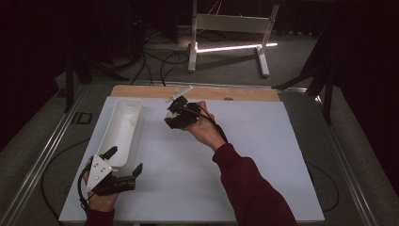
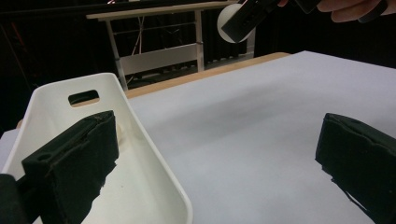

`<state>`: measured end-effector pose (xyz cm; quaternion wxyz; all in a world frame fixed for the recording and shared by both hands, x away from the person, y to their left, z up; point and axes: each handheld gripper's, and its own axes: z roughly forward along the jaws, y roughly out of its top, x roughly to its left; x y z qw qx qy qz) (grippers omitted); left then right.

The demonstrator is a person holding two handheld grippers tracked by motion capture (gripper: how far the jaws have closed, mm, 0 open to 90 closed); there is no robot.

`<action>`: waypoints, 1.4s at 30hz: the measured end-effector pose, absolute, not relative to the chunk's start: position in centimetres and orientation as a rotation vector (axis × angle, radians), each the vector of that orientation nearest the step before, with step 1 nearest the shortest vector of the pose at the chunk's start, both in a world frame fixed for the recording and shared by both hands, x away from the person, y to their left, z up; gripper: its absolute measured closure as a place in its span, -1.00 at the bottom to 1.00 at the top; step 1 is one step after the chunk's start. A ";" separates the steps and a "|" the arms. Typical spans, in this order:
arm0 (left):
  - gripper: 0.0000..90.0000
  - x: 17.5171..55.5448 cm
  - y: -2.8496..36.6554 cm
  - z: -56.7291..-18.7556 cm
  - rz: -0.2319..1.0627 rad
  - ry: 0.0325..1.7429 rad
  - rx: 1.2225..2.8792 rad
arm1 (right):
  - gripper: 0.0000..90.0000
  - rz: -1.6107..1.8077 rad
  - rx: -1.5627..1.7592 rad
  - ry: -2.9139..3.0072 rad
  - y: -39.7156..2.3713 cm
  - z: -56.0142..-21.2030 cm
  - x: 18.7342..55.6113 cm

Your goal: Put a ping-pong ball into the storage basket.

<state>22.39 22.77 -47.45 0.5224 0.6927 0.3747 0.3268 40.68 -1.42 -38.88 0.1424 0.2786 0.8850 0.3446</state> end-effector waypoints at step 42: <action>-1.00 22.4 22.8 -47.4 0.782 0.897 1.656 | 0.12 1.072 0.758 2.553 0.5 -37.4 39.9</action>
